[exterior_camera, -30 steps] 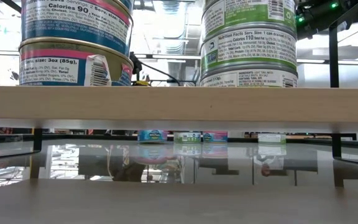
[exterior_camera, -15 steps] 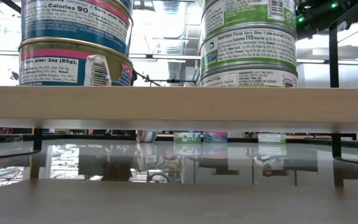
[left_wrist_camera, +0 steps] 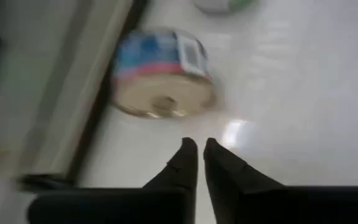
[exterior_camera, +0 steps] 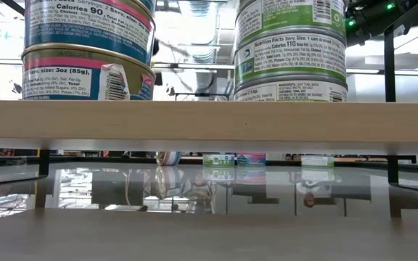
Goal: Stack canned seafood by type on shelf
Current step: Stack the blue tuna can on top of the blue tuna can on the shelf
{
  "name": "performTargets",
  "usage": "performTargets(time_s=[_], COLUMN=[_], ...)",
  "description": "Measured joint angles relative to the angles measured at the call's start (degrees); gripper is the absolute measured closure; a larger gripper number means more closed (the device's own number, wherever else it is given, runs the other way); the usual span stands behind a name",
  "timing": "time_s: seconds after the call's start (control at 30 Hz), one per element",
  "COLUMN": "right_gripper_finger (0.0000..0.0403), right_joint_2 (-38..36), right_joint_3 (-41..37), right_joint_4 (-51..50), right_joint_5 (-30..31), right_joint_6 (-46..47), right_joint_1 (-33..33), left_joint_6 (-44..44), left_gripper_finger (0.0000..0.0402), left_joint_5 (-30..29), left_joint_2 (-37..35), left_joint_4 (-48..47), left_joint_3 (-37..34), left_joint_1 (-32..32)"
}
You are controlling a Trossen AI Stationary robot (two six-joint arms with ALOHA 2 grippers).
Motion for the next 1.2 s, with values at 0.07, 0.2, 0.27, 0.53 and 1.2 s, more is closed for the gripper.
performTargets(time_s=[0.07,0.2,0.27,0.53,1.2], right_gripper_finger=[0.0148,0.0148,0.0148,0.0148,0.0148], right_joint_2=[0.0,0.0,0.0,-0.01,-0.01], right_joint_3=[0.0,0.0,0.0,0.0,0.0], right_joint_4=[0.02,0.13,0.26,-0.24,-0.56], right_joint_5=[0.0,0.0,0.0,-0.02,-0.02], right_joint_6=[0.02,0.02,0.04,0.09,-0.4], right_joint_1=[0.0,0.0,0.0,0.0,0.0], left_joint_6=[2.56,8.43,10.06,18.81,24.7], left_gripper_finger=[0.0356,0.0293,0.0256,0.0136,0.0111], left_joint_5=[-7.81,-17.45,-17.3,-9.21,-14.38], left_joint_2=[-1.11,-0.84,0.42,8.1,24.72], left_joint_4=[1.38,2.07,0.9,-11.22,-31.29], left_joint_3=[0.04,1.51,3.84,15.68,33.33], left_joint_1=[-3.45,-8.59,-10.09,-11.63,-14.78])
